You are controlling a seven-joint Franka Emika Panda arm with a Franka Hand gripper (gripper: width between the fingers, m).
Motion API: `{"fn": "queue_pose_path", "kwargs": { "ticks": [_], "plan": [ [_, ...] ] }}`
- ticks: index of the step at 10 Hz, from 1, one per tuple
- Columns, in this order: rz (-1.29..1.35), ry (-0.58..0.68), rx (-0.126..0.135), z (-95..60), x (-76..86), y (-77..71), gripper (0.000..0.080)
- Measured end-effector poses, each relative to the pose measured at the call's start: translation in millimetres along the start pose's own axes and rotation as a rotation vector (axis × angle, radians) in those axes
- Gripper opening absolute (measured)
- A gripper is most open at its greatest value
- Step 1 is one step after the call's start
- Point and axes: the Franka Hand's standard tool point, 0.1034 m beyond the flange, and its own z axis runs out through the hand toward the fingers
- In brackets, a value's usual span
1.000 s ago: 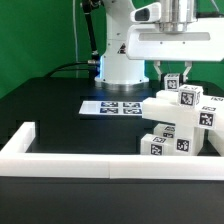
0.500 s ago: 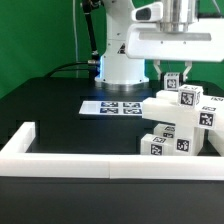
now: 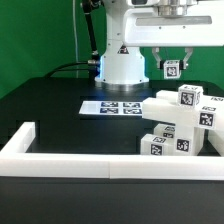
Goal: Assemble chair
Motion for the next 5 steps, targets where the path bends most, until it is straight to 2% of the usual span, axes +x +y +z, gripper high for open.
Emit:
{"fn": "queue_pose_path", "kwargs": {
  "ticks": [1,3,4,5],
  "plan": [
    [-0.016,-0.001,-0.003,-1.4,1.4,-0.2,0.0287],
    [-0.062,0.016,0.003,-16.3,17.9,-3.7,0.0287],
    [-0.073,0.014,0.004,-28.7,31.2,-9.9,0.0287],
    [-0.141,0.041,-0.029,-39.7,46.5,-21.6,0.0287]
  ]
}}
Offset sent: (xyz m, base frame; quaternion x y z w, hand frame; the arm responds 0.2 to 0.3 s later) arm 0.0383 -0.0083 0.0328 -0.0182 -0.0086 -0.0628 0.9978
